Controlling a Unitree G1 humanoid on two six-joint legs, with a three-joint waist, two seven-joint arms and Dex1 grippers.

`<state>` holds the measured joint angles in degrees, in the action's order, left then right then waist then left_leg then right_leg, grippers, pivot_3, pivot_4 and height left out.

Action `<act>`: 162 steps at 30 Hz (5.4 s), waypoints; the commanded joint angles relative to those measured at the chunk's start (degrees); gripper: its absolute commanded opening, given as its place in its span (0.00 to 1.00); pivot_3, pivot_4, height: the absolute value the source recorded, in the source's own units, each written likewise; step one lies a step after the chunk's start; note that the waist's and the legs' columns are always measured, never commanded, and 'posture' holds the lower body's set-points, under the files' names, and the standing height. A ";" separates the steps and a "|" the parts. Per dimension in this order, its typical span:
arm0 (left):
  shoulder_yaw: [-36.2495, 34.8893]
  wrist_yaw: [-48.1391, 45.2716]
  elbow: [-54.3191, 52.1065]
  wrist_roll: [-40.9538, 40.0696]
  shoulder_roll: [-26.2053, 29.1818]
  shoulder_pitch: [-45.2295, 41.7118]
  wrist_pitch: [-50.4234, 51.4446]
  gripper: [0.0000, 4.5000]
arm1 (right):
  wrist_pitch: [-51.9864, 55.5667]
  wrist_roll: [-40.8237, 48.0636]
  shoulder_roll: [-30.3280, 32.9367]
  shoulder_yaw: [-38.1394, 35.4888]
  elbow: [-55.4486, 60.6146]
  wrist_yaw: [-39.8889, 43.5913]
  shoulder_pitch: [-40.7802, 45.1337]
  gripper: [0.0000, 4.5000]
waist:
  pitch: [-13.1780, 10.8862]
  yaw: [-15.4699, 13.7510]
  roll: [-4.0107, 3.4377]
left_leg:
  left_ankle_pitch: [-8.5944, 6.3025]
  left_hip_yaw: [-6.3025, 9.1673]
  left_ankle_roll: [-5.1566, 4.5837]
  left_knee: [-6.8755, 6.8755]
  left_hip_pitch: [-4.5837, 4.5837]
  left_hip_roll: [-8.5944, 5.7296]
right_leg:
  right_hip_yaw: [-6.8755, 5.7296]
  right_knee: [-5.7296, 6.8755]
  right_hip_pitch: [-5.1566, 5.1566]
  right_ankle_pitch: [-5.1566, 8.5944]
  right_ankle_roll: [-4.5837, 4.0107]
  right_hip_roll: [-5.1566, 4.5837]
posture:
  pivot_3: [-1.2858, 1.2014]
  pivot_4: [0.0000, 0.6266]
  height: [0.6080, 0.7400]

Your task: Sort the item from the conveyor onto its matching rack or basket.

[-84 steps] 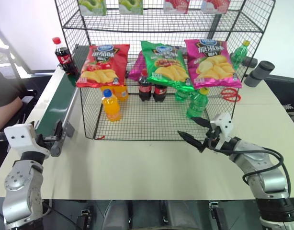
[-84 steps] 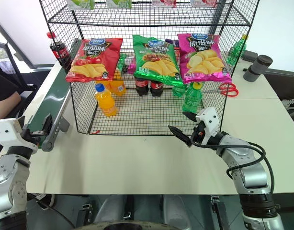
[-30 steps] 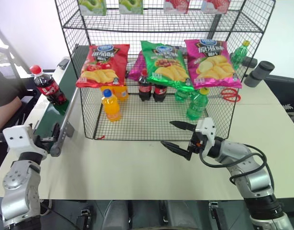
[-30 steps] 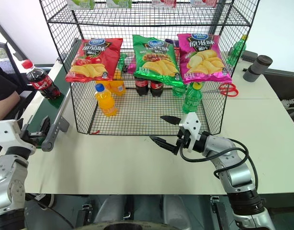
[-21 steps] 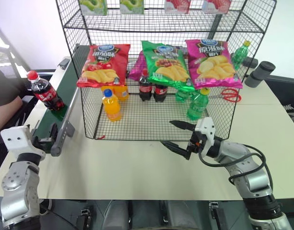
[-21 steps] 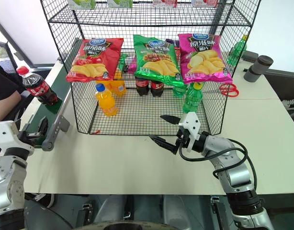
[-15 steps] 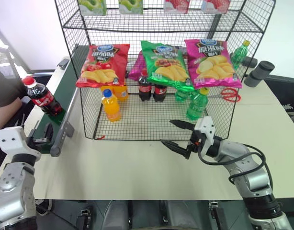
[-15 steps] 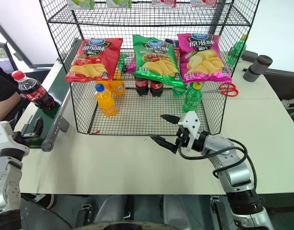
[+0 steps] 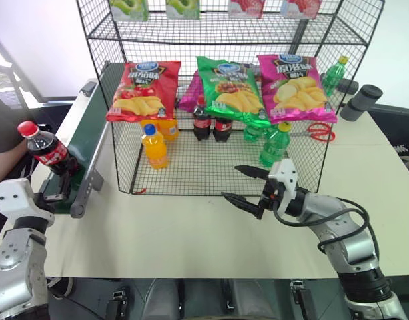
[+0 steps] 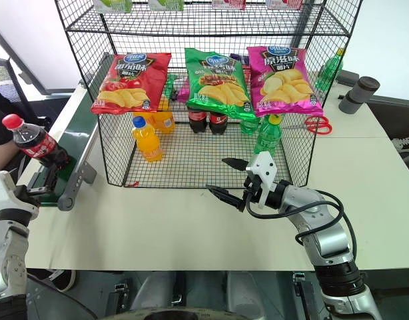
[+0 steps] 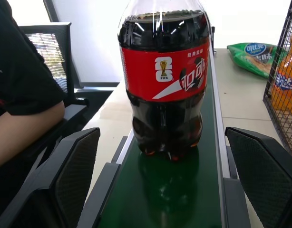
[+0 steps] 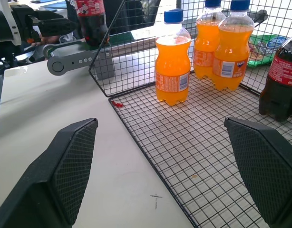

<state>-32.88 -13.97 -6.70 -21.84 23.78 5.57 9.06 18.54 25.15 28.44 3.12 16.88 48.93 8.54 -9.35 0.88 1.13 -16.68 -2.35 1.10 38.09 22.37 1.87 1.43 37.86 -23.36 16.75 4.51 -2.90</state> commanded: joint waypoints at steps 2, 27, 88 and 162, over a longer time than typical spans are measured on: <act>-2.15 0.28 -2.06 -0.36 1.45 -0.37 -1.15 1.00 | -0.72 0.95 -0.53 0.08 1.87 0.48 0.41 0.98 | 0.00 0.00 0.00 | 0.00 0.00 0.00 0.00 0.00 0.00 | 0.00 0.00 0.00 0.00 0.00 0.00 | 0.52 0.24 0.95; -2.77 0.88 -4.67 -0.95 1.53 0.41 -1.73 0.66 | 0.23 1.04 -0.59 0.19 1.91 0.77 0.97 1.00 | 0.00 -0.03 0.00 | -0.01 0.00 0.01 -0.08 0.04 -0.01 | -0.07 -0.12 0.00 0.01 -0.03 -0.10 | 0.52 0.24 0.95; 35.25 -28.92 -21.85 -22.31 2.75 -21.64 22.82 0.66 | 11.43 6.07 -5.02 4.62 4.33 -1.61 8.43 1.00 | -0.11 -0.12 0.18 | 0.02 0.04 -0.02 -0.01 0.16 0.00 | -0.30 -0.31 0.11 -0.12 0.22 0.27 | 0.52 0.24 0.95; 25.82 -20.57 -14.97 -1.62 -0.12 -3.93 1.37 1.00 | -43.63 -22.44 -27.36 -2.36 -73.86 -29.57 31.20 0.61 | -0.13 1.77 0.13 | 0.12 -0.13 0.16 -0.01 0.06 0.03 | -0.15 0.17 -0.09 -0.12 0.21 0.13 | 0.52 0.24 0.95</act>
<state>-7.35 -34.24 -20.74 -23.65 23.61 1.48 11.84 -22.95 2.21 1.90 1.66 -57.45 18.90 38.17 -9.48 2.65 1.26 -16.56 -2.48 1.27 38.08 22.43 1.90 1.28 38.04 -23.44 16.63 4.72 -2.78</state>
